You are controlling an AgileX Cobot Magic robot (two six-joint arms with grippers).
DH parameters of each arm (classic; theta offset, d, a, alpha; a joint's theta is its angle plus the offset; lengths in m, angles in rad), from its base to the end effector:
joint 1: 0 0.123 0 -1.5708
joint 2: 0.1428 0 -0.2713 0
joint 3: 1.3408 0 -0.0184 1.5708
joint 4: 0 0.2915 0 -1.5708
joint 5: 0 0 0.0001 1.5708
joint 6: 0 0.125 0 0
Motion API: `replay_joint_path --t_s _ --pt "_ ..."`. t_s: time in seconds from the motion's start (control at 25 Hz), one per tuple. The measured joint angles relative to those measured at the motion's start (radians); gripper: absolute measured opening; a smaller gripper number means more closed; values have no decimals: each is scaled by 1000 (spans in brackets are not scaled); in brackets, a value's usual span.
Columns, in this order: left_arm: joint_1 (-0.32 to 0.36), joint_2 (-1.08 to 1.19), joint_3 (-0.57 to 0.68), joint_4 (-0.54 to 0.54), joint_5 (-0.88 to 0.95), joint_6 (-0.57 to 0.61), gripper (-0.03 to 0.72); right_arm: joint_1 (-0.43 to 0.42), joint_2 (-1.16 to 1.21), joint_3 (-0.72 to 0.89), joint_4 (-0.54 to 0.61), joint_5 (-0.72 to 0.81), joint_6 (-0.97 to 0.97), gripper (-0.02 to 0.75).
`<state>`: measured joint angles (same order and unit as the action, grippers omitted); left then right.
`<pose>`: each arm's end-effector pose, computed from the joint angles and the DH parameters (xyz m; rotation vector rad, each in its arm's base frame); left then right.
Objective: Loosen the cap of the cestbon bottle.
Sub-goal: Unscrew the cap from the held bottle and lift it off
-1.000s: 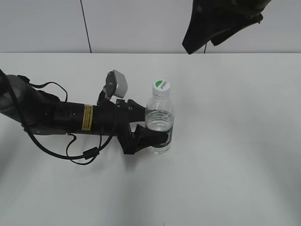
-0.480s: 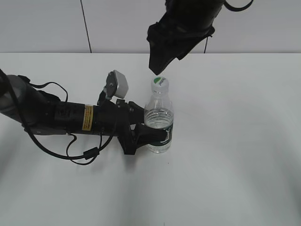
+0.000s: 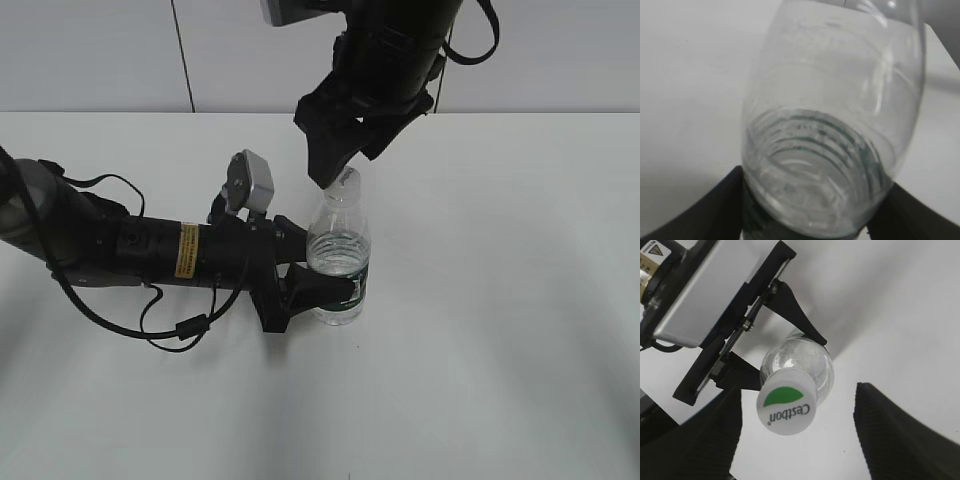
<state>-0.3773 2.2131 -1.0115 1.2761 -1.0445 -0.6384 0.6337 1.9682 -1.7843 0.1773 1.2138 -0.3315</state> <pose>0.3269 -0.2408 0.0187 1.2394 1.6654 -1.0581 0.3614 0.2912 0.2268 -1.2917 2.5911 0.3070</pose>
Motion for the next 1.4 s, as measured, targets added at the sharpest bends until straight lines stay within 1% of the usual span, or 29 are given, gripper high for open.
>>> replay_joint_path --t_s 0.36,0.52,0.64,0.76,1.0,1.12,1.2,1.28,1.4 --pt "0 0 -1 0 1 1 414 0 7 0 1 0 16 536" --pt "0 0 -1 0 2 1 414 0 7 1 25 2 16 531" --pt "0 0 -1 0 3 1 413 0 7 17 35 3 16 492" --pt "0 0 -2 0 3 2 412 0 7 27 36 3 16 430" --pt "0 0 -2 0 4 3 412 0 7 39 37 3 17 377" --pt "0 0 -2 0 4 4 412 0 7 39 20 3 10 303" --pt "0 0 -2 0 4 4 410 0 7 39 6 3 -22 303" --pt "0 0 -3 0 4 4 405 2 7 39 -2 3 -110 303" --pt "0 0 -3 0 4 4 405 3 7 39 -6 3 -371 303"
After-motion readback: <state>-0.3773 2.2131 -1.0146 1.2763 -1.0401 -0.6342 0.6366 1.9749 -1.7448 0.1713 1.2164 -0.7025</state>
